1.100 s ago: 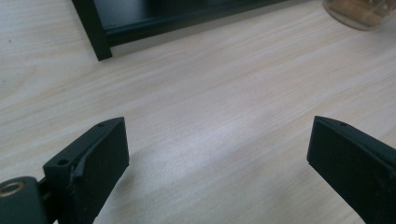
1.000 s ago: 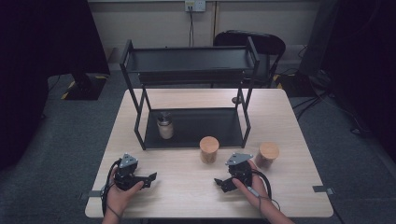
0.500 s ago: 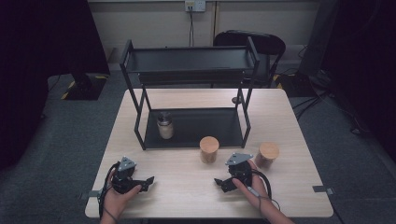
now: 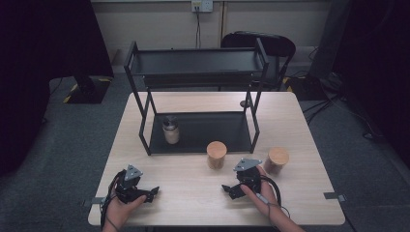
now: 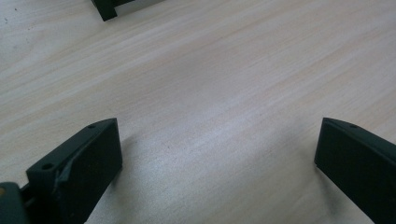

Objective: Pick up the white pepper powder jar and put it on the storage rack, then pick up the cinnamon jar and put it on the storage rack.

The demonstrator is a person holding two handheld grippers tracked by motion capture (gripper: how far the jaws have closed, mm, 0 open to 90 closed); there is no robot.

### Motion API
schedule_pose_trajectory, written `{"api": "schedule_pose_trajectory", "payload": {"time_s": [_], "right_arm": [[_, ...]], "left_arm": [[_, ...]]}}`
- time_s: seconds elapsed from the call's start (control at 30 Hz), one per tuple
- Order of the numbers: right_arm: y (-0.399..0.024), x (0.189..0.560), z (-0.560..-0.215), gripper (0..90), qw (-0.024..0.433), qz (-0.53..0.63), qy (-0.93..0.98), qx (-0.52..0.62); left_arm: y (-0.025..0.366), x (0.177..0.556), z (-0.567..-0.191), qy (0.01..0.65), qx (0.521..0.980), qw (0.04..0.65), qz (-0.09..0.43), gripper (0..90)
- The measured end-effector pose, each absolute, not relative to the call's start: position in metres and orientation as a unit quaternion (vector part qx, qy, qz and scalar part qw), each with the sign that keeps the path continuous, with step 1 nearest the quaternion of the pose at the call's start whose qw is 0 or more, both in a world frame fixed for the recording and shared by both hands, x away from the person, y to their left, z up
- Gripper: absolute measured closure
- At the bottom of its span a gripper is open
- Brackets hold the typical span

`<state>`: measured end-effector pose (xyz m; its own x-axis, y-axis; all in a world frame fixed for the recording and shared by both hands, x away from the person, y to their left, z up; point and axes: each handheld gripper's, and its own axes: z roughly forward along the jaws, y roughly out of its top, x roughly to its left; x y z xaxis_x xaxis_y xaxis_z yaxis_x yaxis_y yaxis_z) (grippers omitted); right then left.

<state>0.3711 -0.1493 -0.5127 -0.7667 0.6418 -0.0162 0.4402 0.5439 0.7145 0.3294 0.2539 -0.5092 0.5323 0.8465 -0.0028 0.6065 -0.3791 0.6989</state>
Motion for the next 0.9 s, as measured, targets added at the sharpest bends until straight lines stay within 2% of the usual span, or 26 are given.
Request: {"api": "schedule_pose_trajectory", "payload": {"time_s": [0.9], "right_arm": [[-0.1493, 0.3736, -0.5126, 0.0, 0.135, 0.362, 0.871, 0.302]], "left_arm": [[0.2557, 0.3271, -0.5118, 0.439, 0.81, 0.341, 0.189, 0.1]]}}
